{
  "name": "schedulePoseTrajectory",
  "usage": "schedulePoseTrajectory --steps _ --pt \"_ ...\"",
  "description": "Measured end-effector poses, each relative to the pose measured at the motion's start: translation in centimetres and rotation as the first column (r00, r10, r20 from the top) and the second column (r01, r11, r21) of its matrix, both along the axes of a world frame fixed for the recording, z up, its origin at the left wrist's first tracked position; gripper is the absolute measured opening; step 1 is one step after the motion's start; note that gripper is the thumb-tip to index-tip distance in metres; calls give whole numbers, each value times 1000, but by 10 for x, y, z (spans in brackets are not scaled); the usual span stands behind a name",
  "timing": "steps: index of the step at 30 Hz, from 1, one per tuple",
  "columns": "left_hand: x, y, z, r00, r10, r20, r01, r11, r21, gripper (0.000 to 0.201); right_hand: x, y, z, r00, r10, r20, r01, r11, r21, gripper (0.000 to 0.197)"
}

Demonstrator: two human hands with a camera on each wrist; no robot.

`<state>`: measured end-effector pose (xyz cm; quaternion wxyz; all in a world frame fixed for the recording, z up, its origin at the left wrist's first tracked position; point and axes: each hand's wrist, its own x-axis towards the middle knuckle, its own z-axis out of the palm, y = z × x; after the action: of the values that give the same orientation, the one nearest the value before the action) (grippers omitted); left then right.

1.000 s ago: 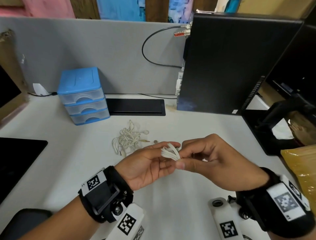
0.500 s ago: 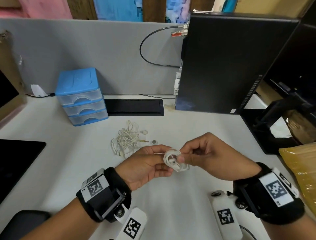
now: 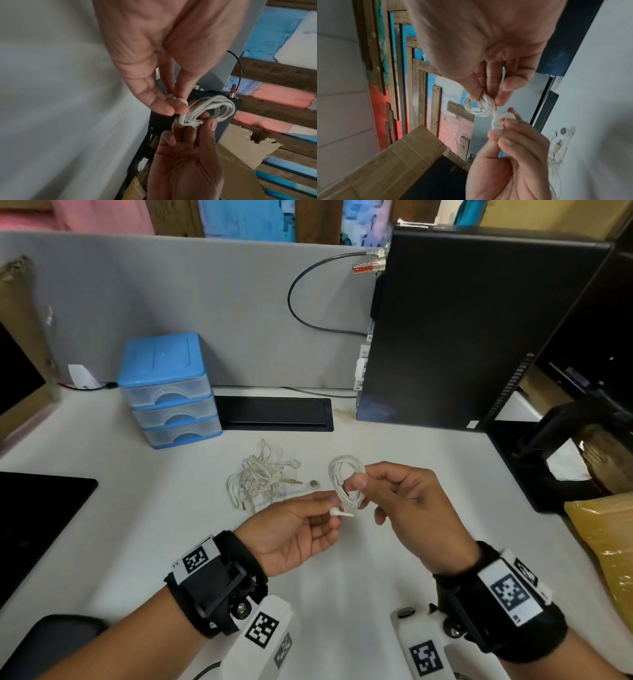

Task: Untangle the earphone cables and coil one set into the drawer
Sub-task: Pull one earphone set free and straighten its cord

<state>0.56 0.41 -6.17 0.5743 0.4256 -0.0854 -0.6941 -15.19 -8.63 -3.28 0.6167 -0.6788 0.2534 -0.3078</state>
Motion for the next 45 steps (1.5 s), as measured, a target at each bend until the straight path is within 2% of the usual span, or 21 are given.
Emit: schedulePoseTrajectory --steps 1,3,8,12,16,17,20,23,26,27,29,32,39,45 --pt "0 -1 0 1000 5 -24 -5 1000 -1 38 1 1 0 1000 10 20 -10 1000 11 16" --pt "0 0 1 999 6 -50 -6 1000 -6 23 1 1 0 997 64 36 -64 998 8 17" --pt "-3 3 2 998 -67 -4 66 996 -55 6 -5 2 8 955 296 9 -296 955 10 13" --pt "-2 5 -3 994 -88 69 91 995 -44 15 -9 4 8 916 318 -245 -366 911 -188 9" --pt "-2 5 -8 975 -136 175 143 989 -25 36 -11 5 12 847 337 -411 -443 875 -196 9" --pt "-3 4 -10 974 -129 184 135 991 -19 41 -11 4 12 843 313 -437 -431 879 -204 9" --pt "-5 1 -6 982 -77 171 83 996 -26 38 -9 0 5 866 165 -472 -311 917 -250 12" --pt "-2 0 -4 987 -30 159 44 996 -82 49 -8 -3 1 890 38 -454 -193 934 -300 16" --pt "-1 3 1 971 -26 239 73 979 -190 35 -9 -3 2 906 -14 -422 -140 934 -329 15" --pt "0 4 0 958 -20 285 82 974 -209 38 -9 -3 2 909 -24 -416 -127 935 -331 14" --pt "1 4 0 930 5 367 83 971 -224 47 -8 -4 2 914 -28 -405 -116 937 -328 14" --pt "1 3 0 904 69 423 40 969 -244 41 -7 -3 -1 918 -25 -395 -123 931 -344 13" --pt "2 2 -2 885 121 449 21 954 -298 20 -5 -1 0 935 79 -344 -168 957 -237 13" --pt "5 2 -1 887 120 445 37 944 -327 17 -3 1 1 963 78 -258 -131 972 -196 15"
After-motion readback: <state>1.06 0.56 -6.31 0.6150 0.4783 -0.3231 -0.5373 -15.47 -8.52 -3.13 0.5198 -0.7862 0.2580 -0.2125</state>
